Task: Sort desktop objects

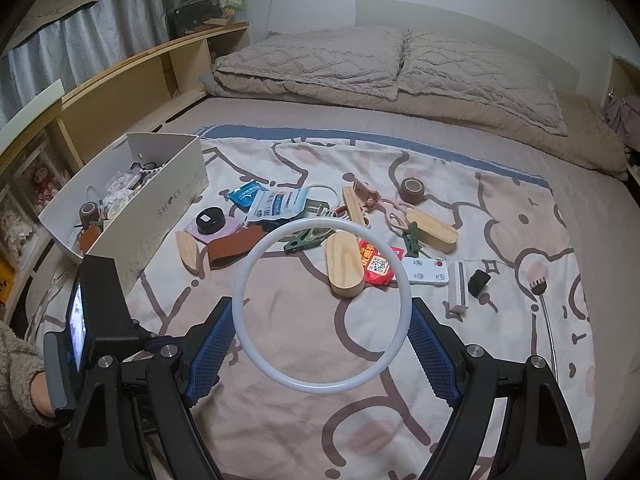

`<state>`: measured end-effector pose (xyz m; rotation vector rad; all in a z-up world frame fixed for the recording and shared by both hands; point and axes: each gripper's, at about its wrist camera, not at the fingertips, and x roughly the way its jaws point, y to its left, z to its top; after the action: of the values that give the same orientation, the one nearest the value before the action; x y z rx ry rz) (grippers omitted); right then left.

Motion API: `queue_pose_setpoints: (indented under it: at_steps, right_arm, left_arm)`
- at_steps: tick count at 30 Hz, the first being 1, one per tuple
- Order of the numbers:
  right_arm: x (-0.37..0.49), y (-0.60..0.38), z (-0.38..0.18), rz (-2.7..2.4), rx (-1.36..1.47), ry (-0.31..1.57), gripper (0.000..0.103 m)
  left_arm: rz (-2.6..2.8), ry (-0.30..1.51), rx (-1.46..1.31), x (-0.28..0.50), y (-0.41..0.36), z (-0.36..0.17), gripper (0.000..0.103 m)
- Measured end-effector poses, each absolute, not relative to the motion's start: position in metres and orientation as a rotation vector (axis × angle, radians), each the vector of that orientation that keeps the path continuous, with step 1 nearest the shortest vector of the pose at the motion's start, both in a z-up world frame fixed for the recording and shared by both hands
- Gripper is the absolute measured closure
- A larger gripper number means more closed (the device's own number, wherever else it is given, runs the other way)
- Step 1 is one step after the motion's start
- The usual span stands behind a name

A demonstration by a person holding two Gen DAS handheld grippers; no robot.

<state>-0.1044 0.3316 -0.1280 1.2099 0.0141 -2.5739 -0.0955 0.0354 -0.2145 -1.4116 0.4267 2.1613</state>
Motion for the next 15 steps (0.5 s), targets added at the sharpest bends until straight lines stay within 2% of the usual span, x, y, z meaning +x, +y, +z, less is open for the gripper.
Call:
queue_pose_setpoints:
  at_steps: [3,8,9,15]
  right_arm:
    - [-0.105,0.331,-0.129,-2.572,1.215,0.015,0.019]
    - [-0.106,0.331,-0.130,-2.570,1.221,0.017,0.019]
    - [-0.106,0.331,-0.130,-2.570,1.222,0.018,0.019]
    - [-0.106,0.331,-0.131,-2.572,1.222,0.021,0.019]
  left_arm:
    - [2.149,0.433,-1.444,-0.096,0.035,-0.222,0.052]
    - [2.140,0.459,-1.446,-0.094,0.035,-0.227,0.068]
    - [2.138,0.465,-1.441,-0.094,0.036,-0.227,0.073]
    - [2.140,0.468,-1.419,-0.093,0.037,-0.221,0.079]
